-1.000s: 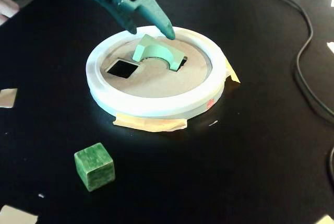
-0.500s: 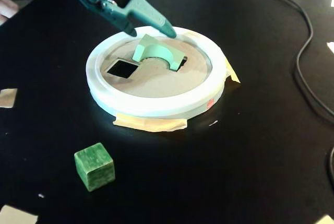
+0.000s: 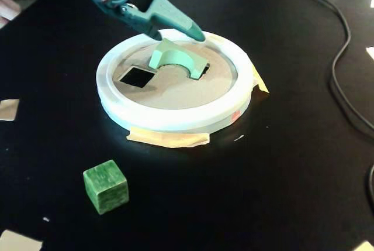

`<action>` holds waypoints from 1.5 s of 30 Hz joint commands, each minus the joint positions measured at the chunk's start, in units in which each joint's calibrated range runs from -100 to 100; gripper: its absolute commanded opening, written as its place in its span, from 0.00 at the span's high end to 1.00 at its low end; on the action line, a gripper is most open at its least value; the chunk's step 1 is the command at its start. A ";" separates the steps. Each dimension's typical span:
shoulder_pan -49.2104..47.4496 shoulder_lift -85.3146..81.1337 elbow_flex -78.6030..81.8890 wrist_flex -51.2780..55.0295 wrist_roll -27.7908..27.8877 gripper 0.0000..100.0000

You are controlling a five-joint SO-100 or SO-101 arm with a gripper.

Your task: Pick up the U shape block and drop it in corresponding U shaped hole

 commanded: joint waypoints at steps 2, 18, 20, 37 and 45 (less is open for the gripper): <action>1.04 0.91 -0.43 -3.13 0.15 0.00; 3.03 6.11 -0.25 -11.16 0.34 0.00; 3.91 6.11 -0.25 -10.96 0.98 0.00; 10.27 8.98 0.57 -10.06 4.44 0.00; 8.40 4.14 3.30 -9.36 4.00 0.00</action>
